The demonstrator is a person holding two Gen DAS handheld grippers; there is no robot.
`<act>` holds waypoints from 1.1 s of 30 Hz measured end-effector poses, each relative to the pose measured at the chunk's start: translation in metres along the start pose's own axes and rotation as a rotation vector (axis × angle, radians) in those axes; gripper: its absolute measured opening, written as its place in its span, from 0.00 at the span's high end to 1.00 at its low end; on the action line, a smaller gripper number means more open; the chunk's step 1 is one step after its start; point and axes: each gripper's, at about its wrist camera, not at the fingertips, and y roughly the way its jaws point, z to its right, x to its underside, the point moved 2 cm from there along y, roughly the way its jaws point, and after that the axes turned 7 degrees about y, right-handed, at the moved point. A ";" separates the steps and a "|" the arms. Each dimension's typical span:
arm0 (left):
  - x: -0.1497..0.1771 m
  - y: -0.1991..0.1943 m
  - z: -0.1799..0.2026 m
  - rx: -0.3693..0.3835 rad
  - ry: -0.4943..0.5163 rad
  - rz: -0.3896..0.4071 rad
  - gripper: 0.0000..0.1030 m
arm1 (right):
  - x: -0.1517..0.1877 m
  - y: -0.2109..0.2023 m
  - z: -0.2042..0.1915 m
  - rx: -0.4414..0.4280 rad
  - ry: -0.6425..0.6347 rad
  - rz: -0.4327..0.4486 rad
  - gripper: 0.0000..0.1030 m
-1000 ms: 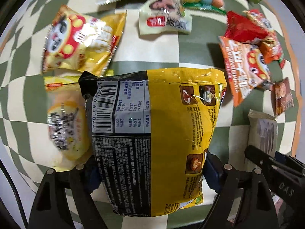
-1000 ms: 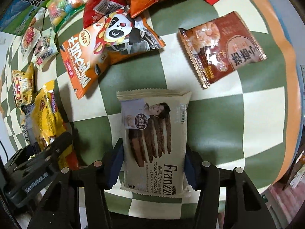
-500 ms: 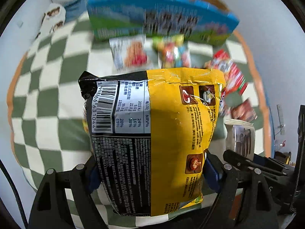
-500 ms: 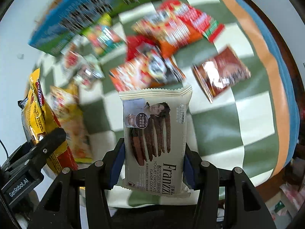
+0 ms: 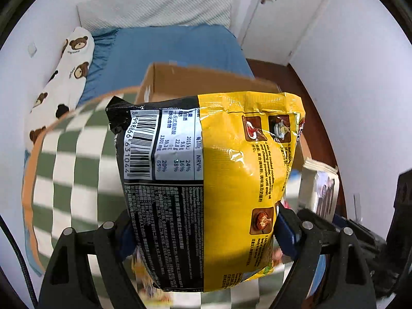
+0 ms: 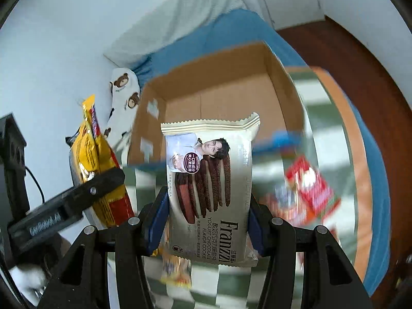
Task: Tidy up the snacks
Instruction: 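Carry both packs into the cardboard box and open both tools to release them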
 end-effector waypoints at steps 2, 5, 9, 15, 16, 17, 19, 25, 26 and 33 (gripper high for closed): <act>-0.032 0.016 -0.006 -0.007 -0.013 -0.015 0.17 | -0.028 0.013 -0.006 0.014 -0.023 0.005 0.45; -0.075 0.057 -0.019 -0.016 -0.018 -0.068 0.17 | -0.072 0.051 -0.008 0.030 -0.039 -0.017 0.45; -0.110 0.114 -0.033 -0.011 -0.028 -0.163 0.17 | -0.118 0.108 -0.005 0.067 -0.058 -0.057 0.45; -0.139 0.198 -0.052 -0.026 -0.022 -0.282 0.17 | -0.154 0.186 0.013 0.098 -0.056 -0.147 0.45; -0.143 0.211 -0.056 -0.030 -0.022 -0.303 0.17 | -0.158 0.197 0.016 0.106 -0.061 -0.159 0.45; -0.146 0.219 -0.057 -0.033 -0.023 -0.315 0.17 | -0.162 0.208 0.018 0.116 -0.069 -0.169 0.45; -0.150 0.233 -0.059 -0.036 -0.019 -0.332 0.17 | -0.167 0.226 0.026 0.127 -0.076 -0.186 0.45; -0.150 0.261 -0.064 -0.031 -0.037 -0.367 0.17 | -0.185 0.261 0.039 0.098 -0.084 -0.234 0.43; -0.150 0.266 -0.064 -0.031 -0.035 -0.371 0.17 | -0.185 0.264 0.040 0.101 -0.088 -0.242 0.42; -0.150 0.274 -0.068 -0.044 -0.026 -0.362 0.16 | -0.189 0.265 0.051 0.140 -0.118 -0.253 0.13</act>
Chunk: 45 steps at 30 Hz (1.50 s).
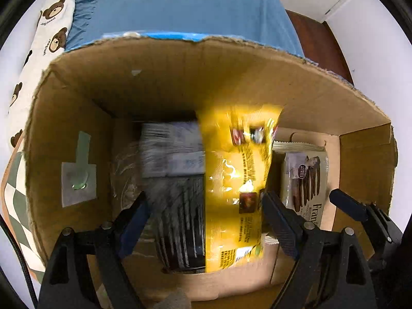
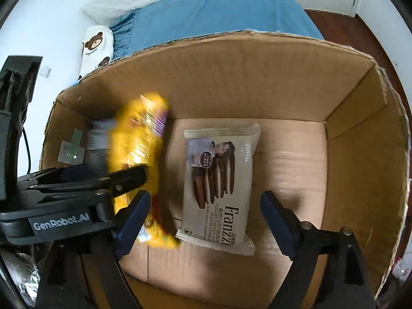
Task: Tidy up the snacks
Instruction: 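Carry both packs into the cardboard box and open both tools to release them, then withdraw both tools from the box back toward the snacks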
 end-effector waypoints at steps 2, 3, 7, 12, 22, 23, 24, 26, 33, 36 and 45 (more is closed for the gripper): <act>0.001 -0.005 -0.001 -0.008 -0.007 0.015 0.16 | 0.001 -0.003 0.005 0.004 0.012 0.001 0.13; 0.001 -0.008 -0.002 -0.012 -0.009 0.024 0.16 | 0.003 -0.008 0.001 0.005 0.017 0.003 0.13; 0.010 -0.029 -0.008 -0.033 -0.016 0.086 0.16 | 0.011 -0.025 0.002 0.025 0.028 0.028 0.13; 0.036 -0.059 -0.001 -0.075 -0.005 0.181 0.15 | 0.032 -0.057 -0.012 0.058 0.008 0.091 0.13; 0.102 -0.118 0.006 -0.102 0.000 0.348 0.16 | 0.078 -0.118 -0.031 0.092 -0.013 0.227 0.13; 0.108 -0.124 0.007 -0.101 0.002 0.361 0.16 | 0.085 -0.125 -0.031 0.093 -0.015 0.239 0.13; 0.114 -0.129 0.008 -0.098 0.005 0.373 0.16 | 0.091 -0.130 -0.033 0.095 -0.016 0.254 0.13; 0.128 -0.141 0.011 -0.098 0.008 0.399 0.15 | 0.101 -0.139 -0.037 0.092 -0.021 0.276 0.13; 0.175 -0.175 0.020 -0.111 0.013 0.473 0.16 | 0.141 -0.179 -0.049 0.090 -0.034 0.354 0.13; 0.193 -0.184 0.021 -0.105 0.009 0.488 0.16 | 0.159 -0.191 -0.052 0.083 -0.033 0.373 0.13; 0.259 -0.176 0.015 -0.104 -0.001 0.444 0.15 | 0.226 -0.191 -0.040 0.026 0.020 0.310 0.13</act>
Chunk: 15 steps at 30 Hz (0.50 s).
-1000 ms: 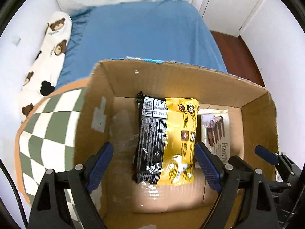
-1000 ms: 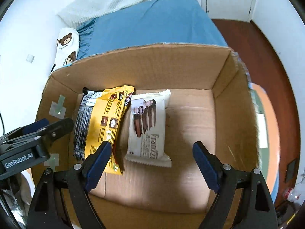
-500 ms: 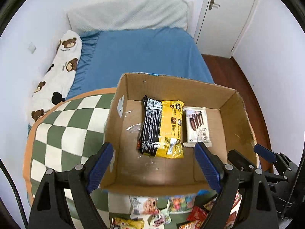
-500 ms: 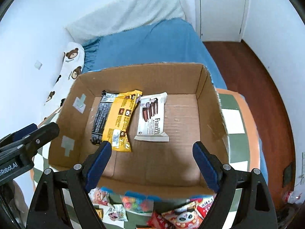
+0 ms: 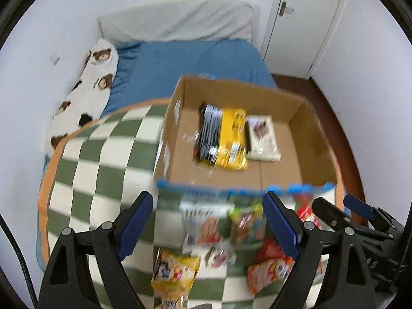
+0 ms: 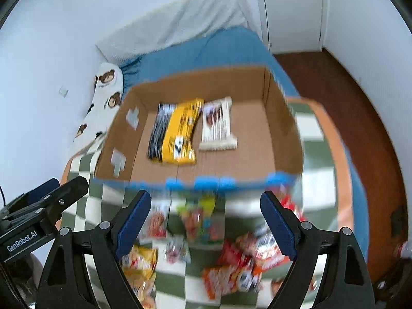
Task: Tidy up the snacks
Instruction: 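Withdraw both tools from the box back toward the snacks, then grasp the yellow egg-roll bag with the left tool while the right tool grasps the orange panda bag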
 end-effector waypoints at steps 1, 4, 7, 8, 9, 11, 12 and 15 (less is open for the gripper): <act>0.011 0.002 -0.003 -0.004 0.003 -0.018 0.15 | 0.011 0.004 0.004 -0.002 0.014 -0.025 0.13; 0.052 0.019 -0.018 -0.026 -0.001 -0.100 0.15 | 0.043 0.019 0.017 -0.013 0.064 -0.103 0.13; 0.094 0.041 -0.034 -0.038 -0.008 -0.205 0.15 | 0.079 0.041 0.037 -0.027 0.153 -0.207 0.13; 0.106 0.050 -0.038 -0.043 -0.007 -0.239 0.16 | 0.090 0.048 0.044 -0.027 0.183 -0.235 0.13; 0.118 0.059 -0.041 -0.045 -0.005 -0.275 0.15 | 0.099 0.055 0.050 -0.029 0.215 -0.263 0.13; 0.143 0.078 -0.047 -0.054 0.006 -0.349 0.15 | 0.116 0.069 0.061 -0.042 0.278 -0.317 0.13; 0.154 0.088 -0.050 -0.063 0.011 -0.390 0.16 | 0.125 0.076 0.068 -0.041 0.317 -0.347 0.13; 0.177 0.102 -0.055 -0.053 0.002 -0.437 0.16 | 0.141 0.087 0.080 -0.031 0.361 -0.391 0.13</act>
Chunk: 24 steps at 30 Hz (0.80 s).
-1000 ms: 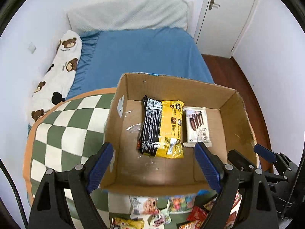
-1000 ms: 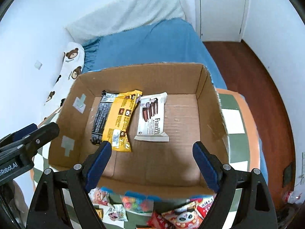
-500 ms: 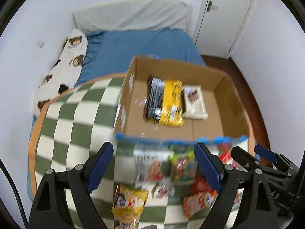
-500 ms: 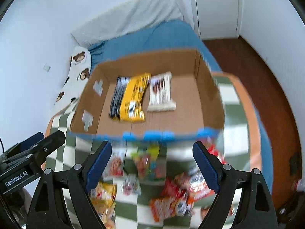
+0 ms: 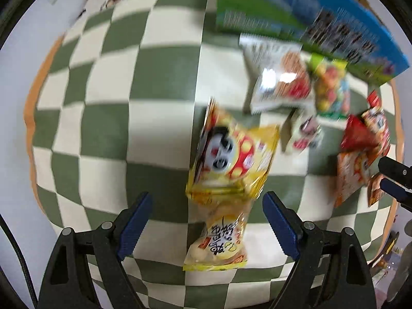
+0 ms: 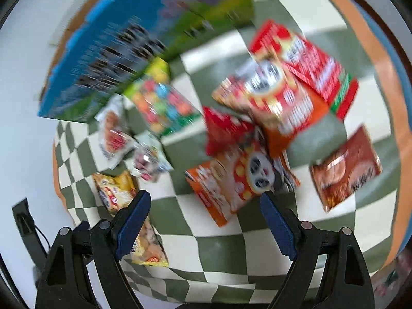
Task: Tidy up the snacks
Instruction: 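Grasp the yellow egg-roll bag with the left tool while the right tool grasps the orange panda bag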
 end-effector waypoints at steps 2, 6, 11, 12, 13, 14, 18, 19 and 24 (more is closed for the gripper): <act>0.012 0.016 0.002 0.017 0.012 -0.047 0.16 | 0.003 0.010 0.010 0.014 0.031 -0.019 0.13; 0.032 0.039 0.009 0.050 0.019 -0.117 0.16 | 0.001 0.026 0.023 -0.007 0.131 -0.053 0.13; 0.041 0.056 0.010 0.061 -0.016 -0.151 0.16 | -0.011 0.050 0.036 -0.056 0.304 -0.068 0.13; 0.042 0.060 0.009 0.066 -0.026 -0.156 0.16 | -0.014 0.056 0.039 -0.064 0.345 -0.074 0.14; 0.044 0.062 0.009 0.068 -0.034 -0.162 0.16 | -0.016 0.060 0.041 -0.070 0.373 -0.078 0.14; 0.045 0.064 0.008 0.071 -0.040 -0.165 0.16 | -0.017 0.064 0.041 -0.074 0.392 -0.084 0.17; 0.053 0.073 0.004 0.083 -0.058 -0.177 0.16 | -0.018 0.078 0.035 0.028 0.286 -0.111 0.42; 0.056 0.074 0.003 0.087 -0.062 -0.177 0.16 | -0.016 0.079 0.030 0.070 0.200 -0.113 0.45; 0.066 0.083 -0.002 0.104 -0.074 -0.176 0.16 | 0.004 0.083 0.009 0.230 -0.160 -0.150 0.56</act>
